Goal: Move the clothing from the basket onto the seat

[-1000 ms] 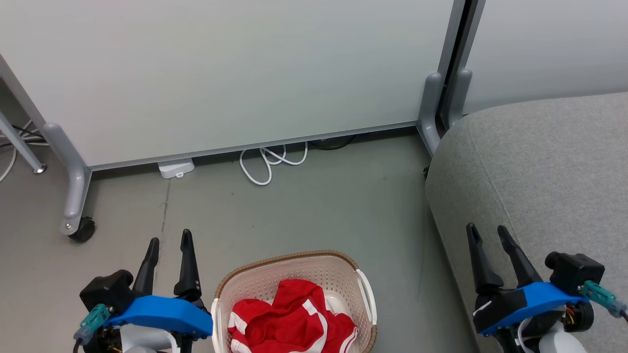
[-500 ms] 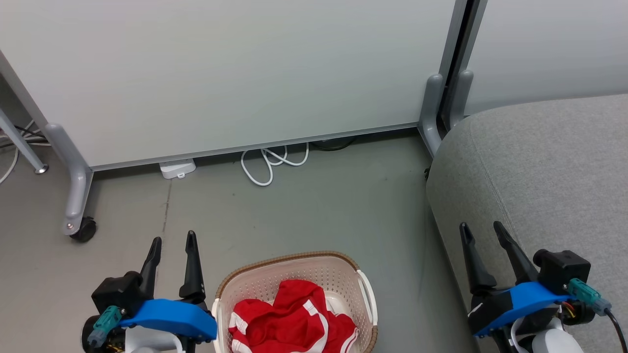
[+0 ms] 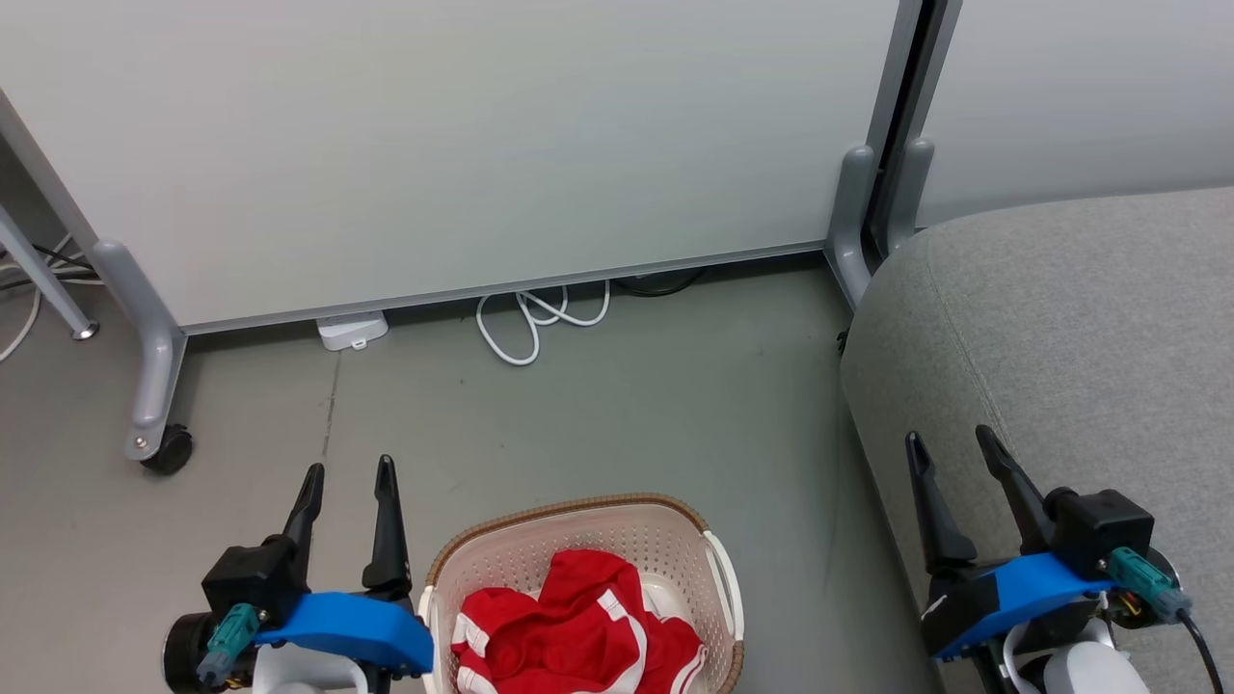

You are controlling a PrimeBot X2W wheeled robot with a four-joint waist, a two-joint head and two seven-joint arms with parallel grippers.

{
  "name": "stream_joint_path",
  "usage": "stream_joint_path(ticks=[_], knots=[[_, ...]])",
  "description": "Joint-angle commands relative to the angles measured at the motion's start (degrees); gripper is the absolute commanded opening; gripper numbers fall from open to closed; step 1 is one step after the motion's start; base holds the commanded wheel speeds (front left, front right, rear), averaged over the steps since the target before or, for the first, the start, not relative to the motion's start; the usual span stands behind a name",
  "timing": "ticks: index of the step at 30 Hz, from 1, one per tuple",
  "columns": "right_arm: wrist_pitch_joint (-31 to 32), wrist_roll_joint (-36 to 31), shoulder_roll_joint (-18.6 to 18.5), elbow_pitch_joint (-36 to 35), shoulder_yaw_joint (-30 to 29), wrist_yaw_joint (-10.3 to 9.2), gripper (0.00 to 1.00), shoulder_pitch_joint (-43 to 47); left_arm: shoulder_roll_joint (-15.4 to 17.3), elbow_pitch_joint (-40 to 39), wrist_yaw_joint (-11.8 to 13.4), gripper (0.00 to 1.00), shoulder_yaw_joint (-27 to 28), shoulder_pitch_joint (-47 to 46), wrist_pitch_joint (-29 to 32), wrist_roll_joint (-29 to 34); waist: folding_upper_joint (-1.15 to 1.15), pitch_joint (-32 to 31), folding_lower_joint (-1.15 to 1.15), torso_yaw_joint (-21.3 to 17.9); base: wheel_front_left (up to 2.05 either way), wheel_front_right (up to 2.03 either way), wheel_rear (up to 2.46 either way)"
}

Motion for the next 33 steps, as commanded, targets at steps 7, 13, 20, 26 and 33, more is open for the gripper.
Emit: stream_joint_path(ticks=[7,13,20,26,33], knots=[[-1.2,-3.5,-0.3,-0.4,0.1,0.07,1.00,-0.8,-0.1,0.5,-0.1,1.00,-0.1,-0.9,-1.1,3.2,0.00,-0.1,0.00,0.0,0.00,0.00,0.00],[-1.8,-5.7,-0.4,-0.1,0.2,0.07,1.00,-0.9,-0.3,0.8,-0.2,1.00,-0.1,-0.9,-1.7,5.2,0.00,-0.2,0.00,0.0,0.00,0.00,0.00],[-2.4,-7.6,-0.4,0.0,0.3,0.08,1.00,-0.7,-0.4,1.0,-0.3,1.00,0.3,-0.9,-2.2,6.9,0.00,-0.3,0.00,0.1,0.00,0.00,0.00],[-2.4,-7.5,-0.4,-0.1,0.2,0.08,1.00,-0.8,-0.6,1.1,-0.3,1.00,0.6,-0.8,-2.2,6.5,0.00,-0.3,0.00,0.1,0.00,0.00,0.00],[-2.4,-7.2,-0.4,-0.1,0.2,0.08,1.00,-0.8,-0.7,1.2,-0.4,1.00,0.8,-0.5,-2.2,6.4,0.00,-0.3,0.00,0.0,0.00,0.00,0.00]])
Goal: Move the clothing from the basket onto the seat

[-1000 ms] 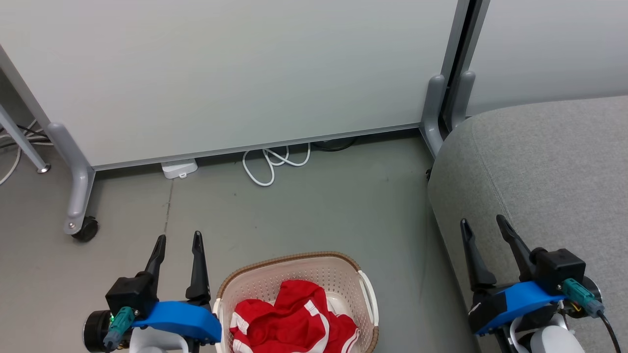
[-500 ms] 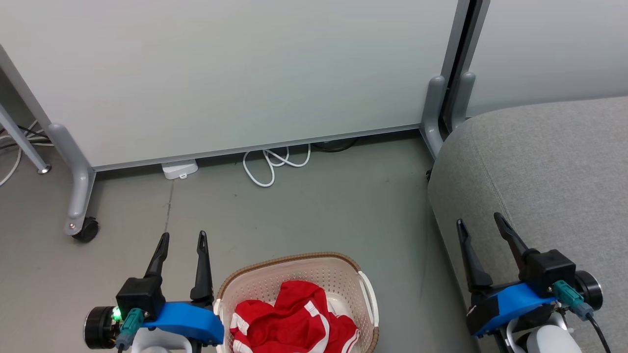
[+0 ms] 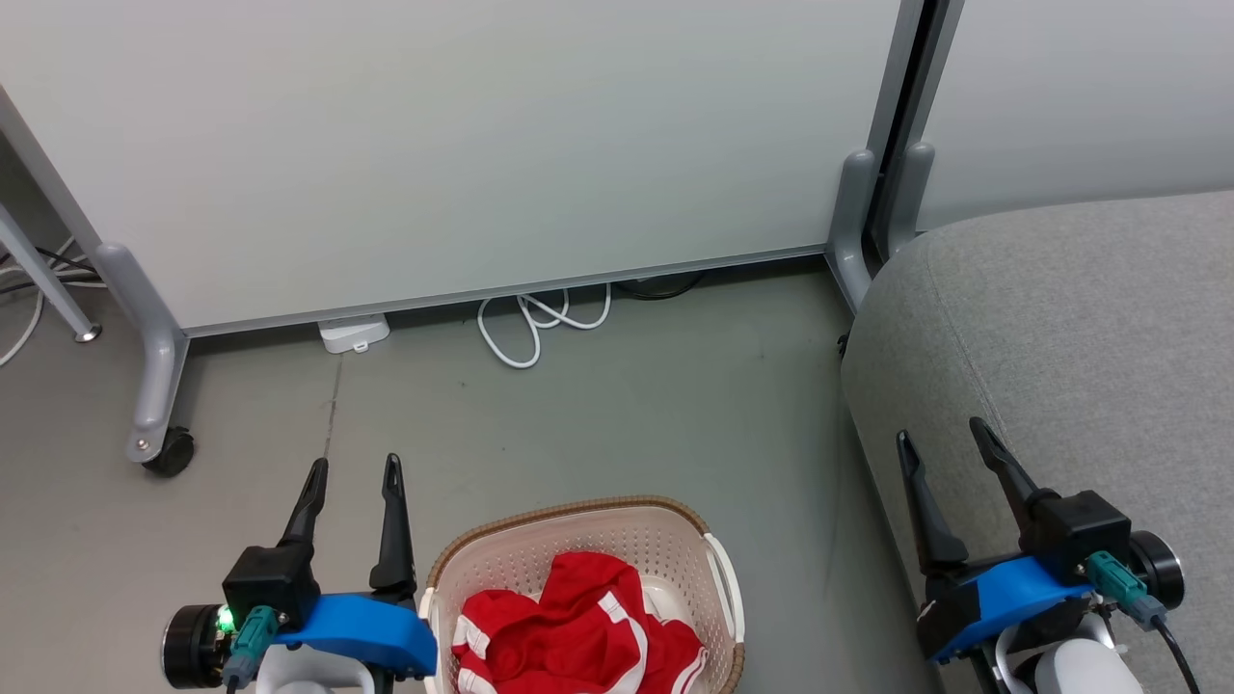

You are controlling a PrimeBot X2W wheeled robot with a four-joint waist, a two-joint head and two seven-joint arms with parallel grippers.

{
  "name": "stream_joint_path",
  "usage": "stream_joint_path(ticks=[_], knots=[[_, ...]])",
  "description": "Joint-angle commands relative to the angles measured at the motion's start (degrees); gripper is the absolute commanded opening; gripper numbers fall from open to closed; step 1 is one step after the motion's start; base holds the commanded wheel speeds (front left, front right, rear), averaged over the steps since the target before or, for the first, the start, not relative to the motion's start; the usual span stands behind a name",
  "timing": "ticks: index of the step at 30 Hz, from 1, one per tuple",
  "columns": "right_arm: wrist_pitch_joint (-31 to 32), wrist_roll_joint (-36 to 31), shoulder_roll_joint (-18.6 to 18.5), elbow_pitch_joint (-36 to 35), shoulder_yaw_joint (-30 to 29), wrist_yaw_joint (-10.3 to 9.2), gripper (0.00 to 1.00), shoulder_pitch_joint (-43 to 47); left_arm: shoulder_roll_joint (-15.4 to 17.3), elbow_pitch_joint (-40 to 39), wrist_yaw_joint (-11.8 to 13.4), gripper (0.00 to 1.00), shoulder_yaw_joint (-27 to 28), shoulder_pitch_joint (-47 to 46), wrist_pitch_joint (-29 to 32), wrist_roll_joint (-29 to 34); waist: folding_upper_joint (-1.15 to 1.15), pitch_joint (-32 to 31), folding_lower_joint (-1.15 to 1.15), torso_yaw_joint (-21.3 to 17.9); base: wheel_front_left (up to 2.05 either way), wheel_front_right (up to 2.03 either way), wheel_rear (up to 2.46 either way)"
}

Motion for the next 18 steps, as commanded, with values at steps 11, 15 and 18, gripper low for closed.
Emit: stream_joint_path(ticks=[11,15,18], knots=[[-0.1,0.5,-0.3,-0.7,0.8,0.01,1.00,-1.5,-0.1,1.5,-0.3,1.00,0.1,-0.6,-0.2,-0.1,0.00,2.1,0.00,-1.6,0.00,0.00,0.00],[-0.1,0.5,-0.3,-1.1,1.9,0.01,1.00,-2.5,0.1,2.3,-0.4,1.00,0.3,-1.4,-0.2,0.1,0.00,4.7,0.00,-3.6,0.00,0.00,0.00],[0.0,0.4,-0.3,-1.8,2.7,0.01,1.00,-3.6,0.7,3.6,-0.7,1.00,0.1,-2.1,-0.2,0.5,0.00,7.4,0.00,-5.5,0.00,0.00,0.00]])
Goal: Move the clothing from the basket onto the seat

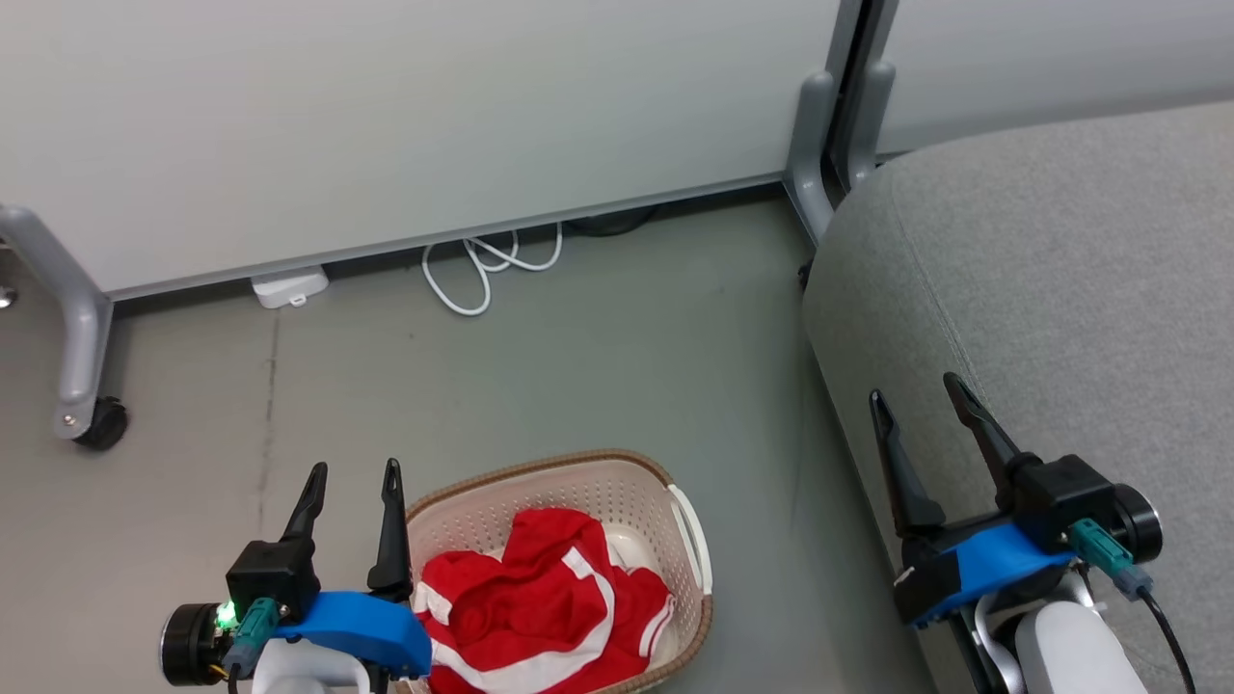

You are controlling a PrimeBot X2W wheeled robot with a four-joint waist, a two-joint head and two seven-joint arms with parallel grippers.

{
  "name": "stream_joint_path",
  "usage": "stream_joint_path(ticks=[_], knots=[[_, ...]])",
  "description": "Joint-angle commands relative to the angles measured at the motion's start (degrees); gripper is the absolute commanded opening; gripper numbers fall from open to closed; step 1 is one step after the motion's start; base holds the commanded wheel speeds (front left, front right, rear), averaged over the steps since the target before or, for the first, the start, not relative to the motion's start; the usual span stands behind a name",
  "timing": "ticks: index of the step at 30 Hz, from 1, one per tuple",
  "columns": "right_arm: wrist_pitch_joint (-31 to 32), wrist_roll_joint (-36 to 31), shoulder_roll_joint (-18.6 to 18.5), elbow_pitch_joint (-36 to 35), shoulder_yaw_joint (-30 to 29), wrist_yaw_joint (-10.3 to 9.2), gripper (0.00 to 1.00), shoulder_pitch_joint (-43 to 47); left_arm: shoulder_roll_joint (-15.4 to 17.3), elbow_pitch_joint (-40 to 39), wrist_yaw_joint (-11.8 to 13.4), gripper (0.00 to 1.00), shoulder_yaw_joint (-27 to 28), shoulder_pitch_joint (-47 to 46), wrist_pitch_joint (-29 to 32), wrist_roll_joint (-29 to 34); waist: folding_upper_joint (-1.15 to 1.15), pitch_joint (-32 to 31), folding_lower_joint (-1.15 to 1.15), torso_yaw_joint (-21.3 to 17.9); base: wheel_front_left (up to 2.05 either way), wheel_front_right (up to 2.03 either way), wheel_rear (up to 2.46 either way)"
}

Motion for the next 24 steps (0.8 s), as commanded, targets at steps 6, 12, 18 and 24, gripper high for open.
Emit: stream_joint_path(ticks=[6,12,18,24], knots=[[-0.2,0.0,-0.2,-2.1,1.6,0.01,1.00,-3.9,1.6,5.6,-1.2,1.00,-1.2,-4.3,0.2,1.1,0.00,9.3,0.00,-5.9,0.00,0.00,0.00],[-0.5,-0.5,-0.2,-3.7,3.5,0.01,1.00,-6.7,2.9,11.2,-2.3,1.00,-3.2,-10.5,0.6,1.7,0.00,17.6,0.00,-9.2,0.00,0.00,0.00],[-1.2,0.8,-0.2,-4.6,5.3,0.01,1.00,-9.3,5.0,16.6,-3.3,1.00,-4.9,-16.0,0.8,2.0,0.00,24.8,0.00,-12.6,0.00,0.00,0.00],[-2.2,2.3,-0.1,-5.3,7.5,0.01,1.00,-11.6,7.5,21.4,-4.0,1.00,-6.5,-20.8,2.7,0.9,0.00,30.8,0.00,-16.1,0.00,0.00,0.00]])
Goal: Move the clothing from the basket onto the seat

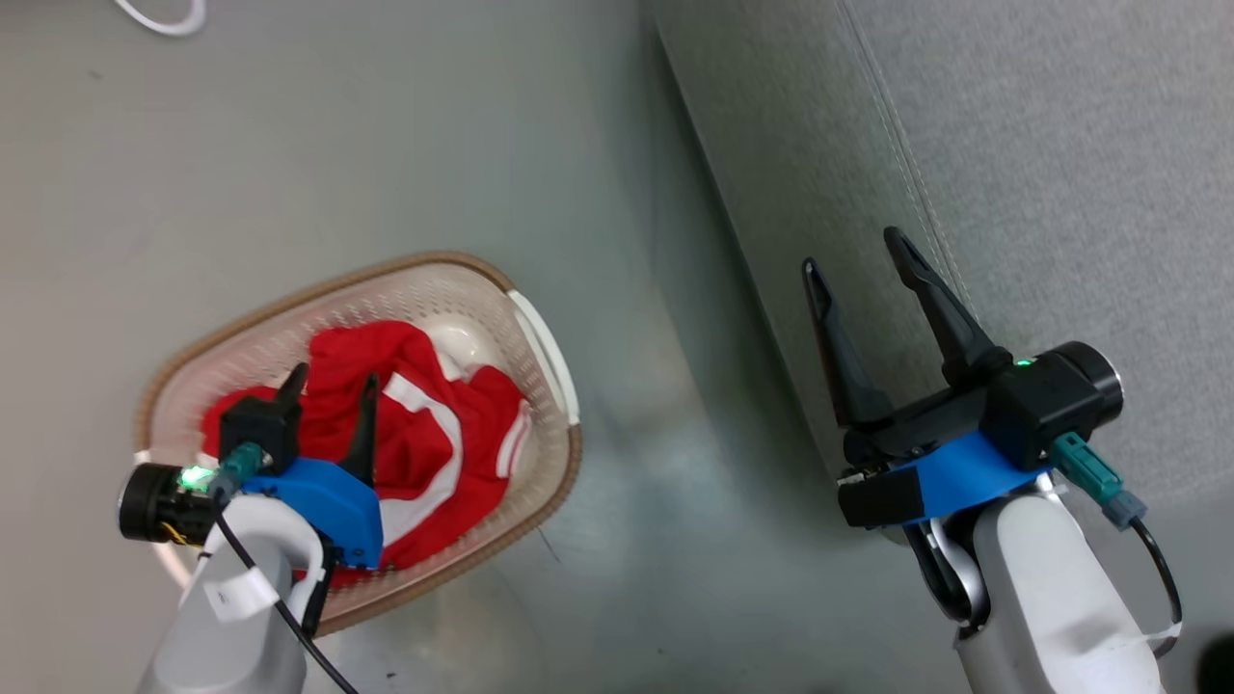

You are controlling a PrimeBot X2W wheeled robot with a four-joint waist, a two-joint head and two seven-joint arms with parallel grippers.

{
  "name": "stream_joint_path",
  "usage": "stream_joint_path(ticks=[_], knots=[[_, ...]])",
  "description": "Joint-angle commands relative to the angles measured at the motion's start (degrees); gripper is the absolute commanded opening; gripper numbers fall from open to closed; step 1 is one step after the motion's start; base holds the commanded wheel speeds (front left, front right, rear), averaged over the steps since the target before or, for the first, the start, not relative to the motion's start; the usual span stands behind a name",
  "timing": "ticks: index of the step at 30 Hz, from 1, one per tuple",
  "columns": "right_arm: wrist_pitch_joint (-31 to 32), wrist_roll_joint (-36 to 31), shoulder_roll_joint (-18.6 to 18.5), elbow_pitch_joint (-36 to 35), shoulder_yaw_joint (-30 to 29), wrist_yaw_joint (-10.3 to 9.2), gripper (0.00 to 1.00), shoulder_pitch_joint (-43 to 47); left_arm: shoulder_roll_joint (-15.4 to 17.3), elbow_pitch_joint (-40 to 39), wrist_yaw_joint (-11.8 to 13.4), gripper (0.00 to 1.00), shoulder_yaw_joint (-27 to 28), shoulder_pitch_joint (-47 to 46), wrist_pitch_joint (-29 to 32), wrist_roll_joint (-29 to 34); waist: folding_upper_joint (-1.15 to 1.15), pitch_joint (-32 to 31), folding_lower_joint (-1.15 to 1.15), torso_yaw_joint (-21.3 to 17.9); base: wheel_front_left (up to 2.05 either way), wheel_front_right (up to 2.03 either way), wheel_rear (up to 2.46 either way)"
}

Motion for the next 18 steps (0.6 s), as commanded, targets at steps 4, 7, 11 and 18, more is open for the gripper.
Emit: stream_joint_path(ticks=[4,7,11,18], knots=[[-0.8,1.1,0.0,-0.5,1.4,0.01,1.00,-2.1,1.8,2.1,-0.4,1.00,-0.8,-3.2,1.2,-1.1,0.00,6.4,-0.02,-5.1,0.00,0.00,0.00],[-1.3,2.1,0.0,-0.4,2.3,0.01,1.00,-2.9,2.8,3.7,-0.5,1.00,-2.0,-4.8,2.4,-2.4,0.00,8.3,-0.02,-6.6,0.00,0.00,0.00],[-1.7,3.8,0.0,-0.2,3.9,0.01,1.00,-4.4,5.1,5.4,-0.5,1.00,-4.5,-6.9,4.9,-5.5,0.00,11.3,-0.02,-8.6,0.00,0.00,0.00],[-2.1,5.7,0.0,-0.8,5.9,0.01,1.00,-6.0,8.5,7.5,-0.5,1.00,-5.5,-9.4,6.8,-7.9,0.00,14.8,-0.02,-10.5,0.00,0.00,0.00]])
